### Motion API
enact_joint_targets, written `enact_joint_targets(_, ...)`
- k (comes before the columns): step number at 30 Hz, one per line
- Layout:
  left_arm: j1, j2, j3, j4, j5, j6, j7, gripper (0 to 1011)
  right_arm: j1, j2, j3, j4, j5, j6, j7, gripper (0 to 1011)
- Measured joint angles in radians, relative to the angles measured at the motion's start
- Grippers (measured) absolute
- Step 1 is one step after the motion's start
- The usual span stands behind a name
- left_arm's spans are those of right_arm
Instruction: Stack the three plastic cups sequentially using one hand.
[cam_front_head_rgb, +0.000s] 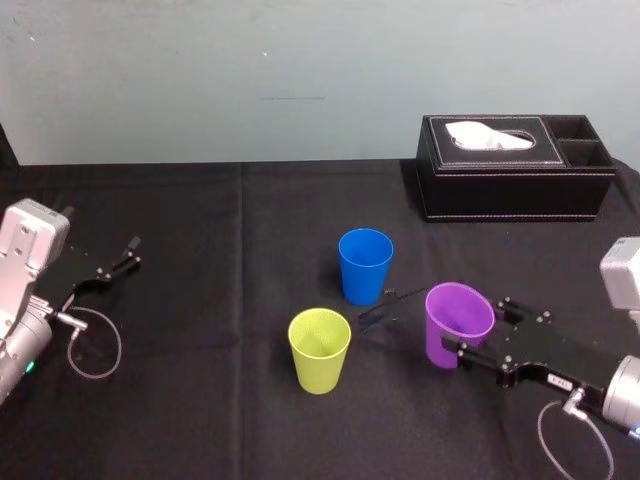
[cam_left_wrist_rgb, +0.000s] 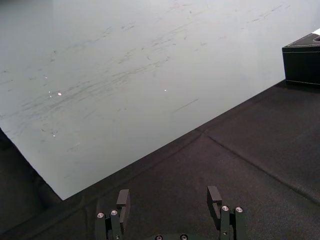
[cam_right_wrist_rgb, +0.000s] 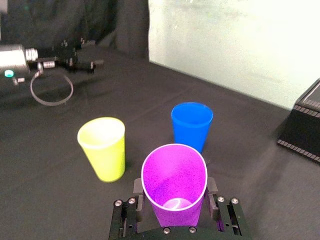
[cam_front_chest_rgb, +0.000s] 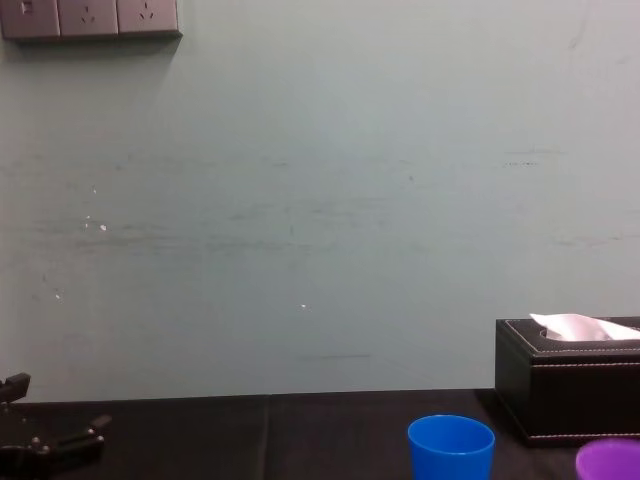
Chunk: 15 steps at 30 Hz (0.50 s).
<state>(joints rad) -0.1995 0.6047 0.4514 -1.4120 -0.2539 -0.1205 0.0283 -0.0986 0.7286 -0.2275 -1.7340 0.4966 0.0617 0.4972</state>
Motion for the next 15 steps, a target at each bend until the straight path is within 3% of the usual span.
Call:
enact_joint_targets(8,0.000,0.000,0.000,0.000,0.000,0.000,0.000,1010,-0.008,0.009,0.061,-0.090,0.041,0.037,-0.039,723)
enact_joint_targets(15,0.000,0.000,0.000,0.000,0.000,0.000,0.000,1010,0.070,-0.018,0.048,-0.103,0.059,0.091,-0.066,723)
